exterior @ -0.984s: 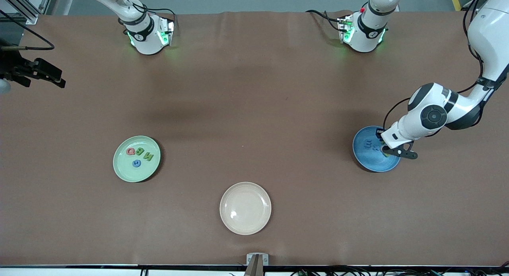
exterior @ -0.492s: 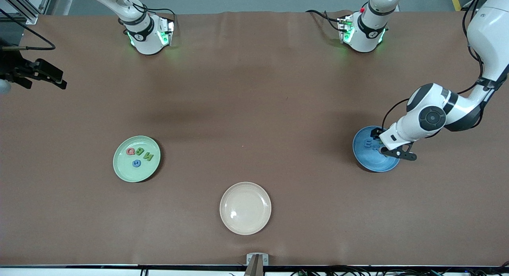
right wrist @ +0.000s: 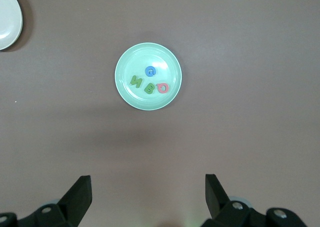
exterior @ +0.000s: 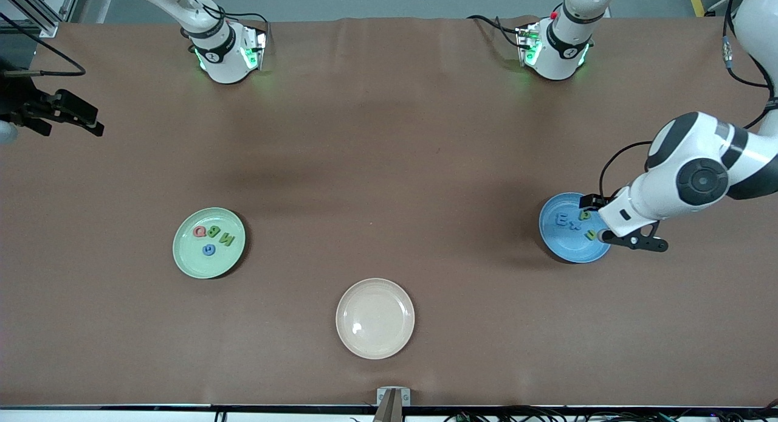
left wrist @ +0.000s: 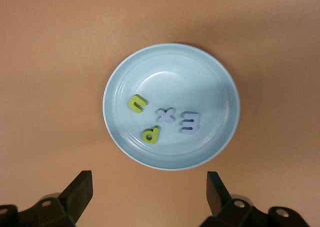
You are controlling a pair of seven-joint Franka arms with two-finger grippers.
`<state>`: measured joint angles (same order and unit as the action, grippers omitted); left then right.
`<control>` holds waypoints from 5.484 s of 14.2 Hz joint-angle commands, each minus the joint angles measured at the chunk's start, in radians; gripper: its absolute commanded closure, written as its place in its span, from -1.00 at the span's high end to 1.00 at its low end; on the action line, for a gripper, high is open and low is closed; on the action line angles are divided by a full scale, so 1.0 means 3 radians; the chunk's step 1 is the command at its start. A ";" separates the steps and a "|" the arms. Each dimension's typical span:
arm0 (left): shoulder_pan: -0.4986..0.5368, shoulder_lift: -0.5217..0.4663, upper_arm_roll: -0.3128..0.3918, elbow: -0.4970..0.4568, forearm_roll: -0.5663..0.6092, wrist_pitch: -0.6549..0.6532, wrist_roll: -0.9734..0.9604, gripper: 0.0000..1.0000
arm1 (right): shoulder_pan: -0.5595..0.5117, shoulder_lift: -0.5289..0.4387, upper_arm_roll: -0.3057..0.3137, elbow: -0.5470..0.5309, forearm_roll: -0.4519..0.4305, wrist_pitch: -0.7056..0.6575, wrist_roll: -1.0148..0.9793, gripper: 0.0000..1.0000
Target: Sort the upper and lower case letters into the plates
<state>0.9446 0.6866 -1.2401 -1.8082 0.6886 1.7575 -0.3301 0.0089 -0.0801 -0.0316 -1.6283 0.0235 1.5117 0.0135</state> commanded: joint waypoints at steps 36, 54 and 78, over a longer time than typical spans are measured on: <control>0.0584 -0.2335 0.0334 0.0494 -0.2398 -0.0351 0.0640 1.00 | 0.0022 -0.0086 -0.0007 -0.0095 -0.0063 0.0003 -0.0040 1.00; 0.0594 -0.2115 0.0340 0.1072 -0.2239 -0.0602 0.0666 1.00 | 0.0016 -0.0086 -0.0007 -0.0110 -0.0058 -0.0008 -0.0040 1.00; -0.2944 -0.2125 0.3867 0.1083 -0.2249 -0.0638 0.0696 1.00 | 0.0001 -0.0081 -0.0012 -0.0140 -0.0058 -0.0018 -0.0132 1.00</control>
<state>0.1130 0.0578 -0.1322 -1.4965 -0.0004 1.5872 -0.1401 0.0090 -0.0801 -0.0327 -1.6359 0.0164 1.5026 -0.0123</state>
